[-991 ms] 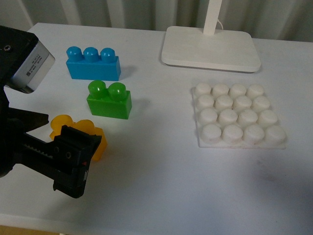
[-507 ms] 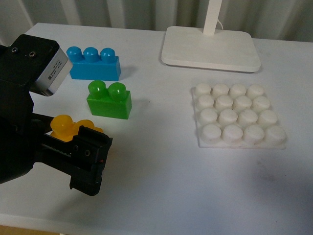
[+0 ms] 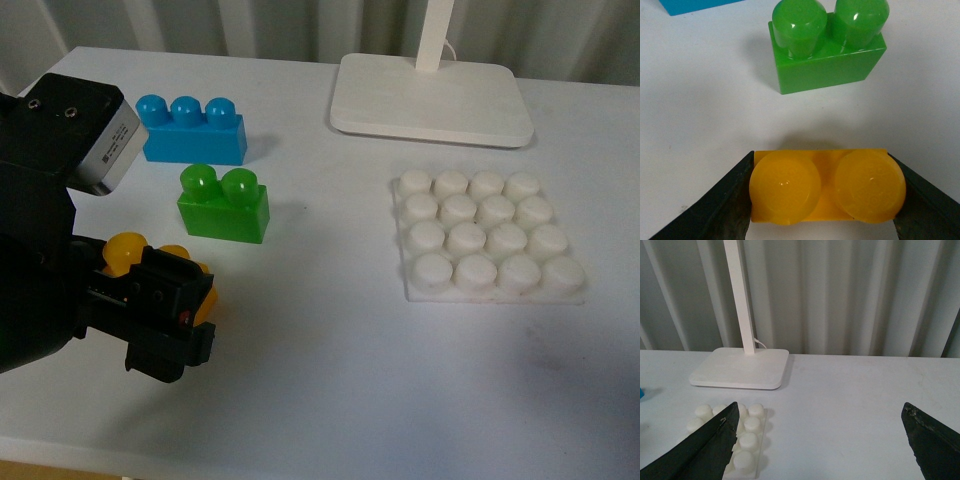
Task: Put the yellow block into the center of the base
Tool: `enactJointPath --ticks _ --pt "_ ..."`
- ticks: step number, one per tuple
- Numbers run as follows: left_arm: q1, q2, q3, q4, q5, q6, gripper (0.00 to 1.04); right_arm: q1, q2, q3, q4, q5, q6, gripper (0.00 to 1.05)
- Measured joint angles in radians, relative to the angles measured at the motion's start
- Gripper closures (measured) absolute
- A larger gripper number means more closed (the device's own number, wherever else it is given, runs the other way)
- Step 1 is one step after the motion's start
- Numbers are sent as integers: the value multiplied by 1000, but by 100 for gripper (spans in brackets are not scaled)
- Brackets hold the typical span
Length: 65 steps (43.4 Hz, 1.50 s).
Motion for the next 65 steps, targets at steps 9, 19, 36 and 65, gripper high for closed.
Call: enactJointPath --ticks 9,19,36,65 --pt "-1 -42 19 -59 -27 -5 39 0 0 0 0 0 0 9" --pt "-18 -50 97 -144 -71 -58 39 0 0 0 0 0 0 9" --pt "-76 36 308 -273 -146 -236 39 0 0 0 0 0 0 9" --pt "-221 136 563 -476 -251 -484 39 0 0 0 0 0 0 9"
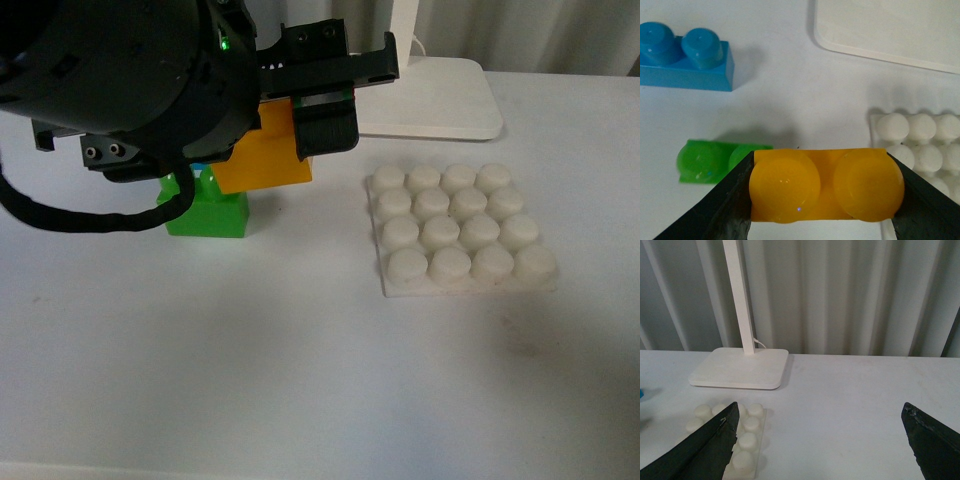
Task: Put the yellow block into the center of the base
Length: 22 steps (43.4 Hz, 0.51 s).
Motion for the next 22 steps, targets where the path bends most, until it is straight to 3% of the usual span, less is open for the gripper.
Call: enactJointPath --ticks 22 --pt "-65 203 239 -58 -29 21 39 0 0 0 0 0 0 9"
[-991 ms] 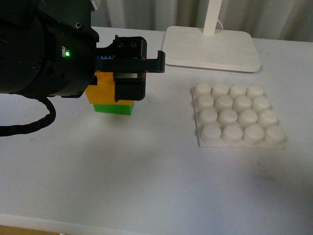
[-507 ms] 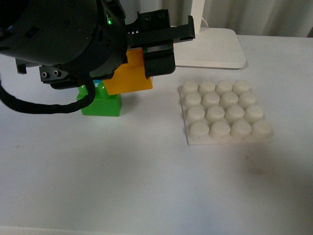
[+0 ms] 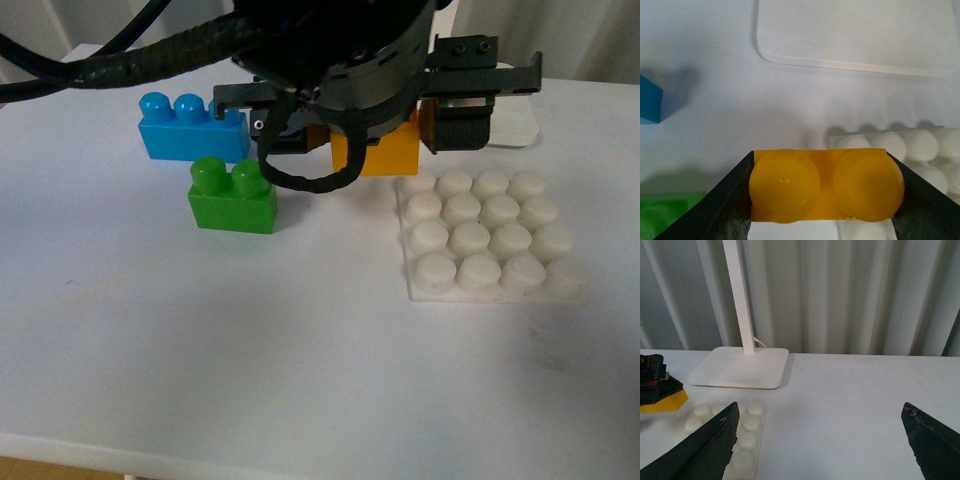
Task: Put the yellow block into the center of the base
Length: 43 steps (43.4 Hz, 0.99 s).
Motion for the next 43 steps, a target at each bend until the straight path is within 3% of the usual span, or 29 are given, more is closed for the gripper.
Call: enactJointPath --ticks 28,43 --pt "-134 136 170 -80 -56 6 39 0 0 0 0 0 0 9" --pt "-153 155 204 -82 -72 10 39 0 0 0 0 0 0 9"
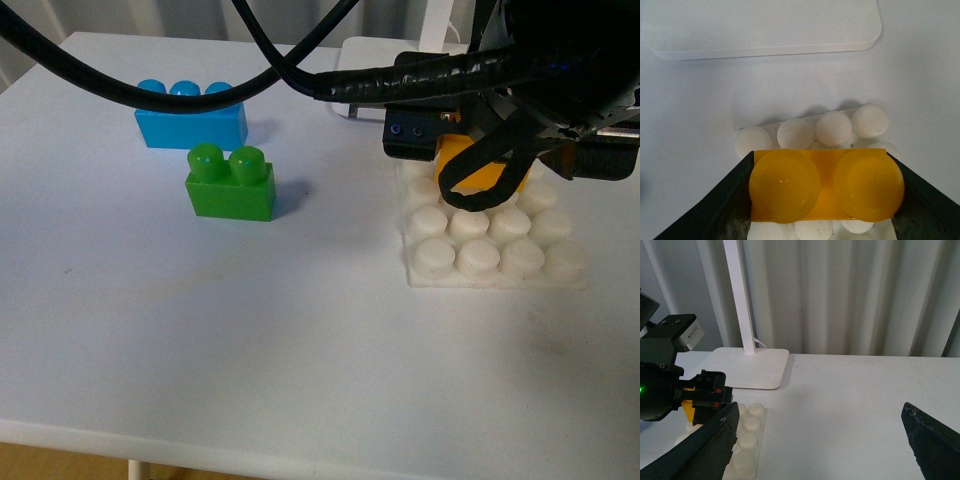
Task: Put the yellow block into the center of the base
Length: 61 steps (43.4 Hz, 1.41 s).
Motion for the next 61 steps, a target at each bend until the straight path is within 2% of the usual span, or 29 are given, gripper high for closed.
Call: enactJointPath --ticks 61 --pt "12 37 -1 29 3 -76 39 0 0 0 0 0 0 9"
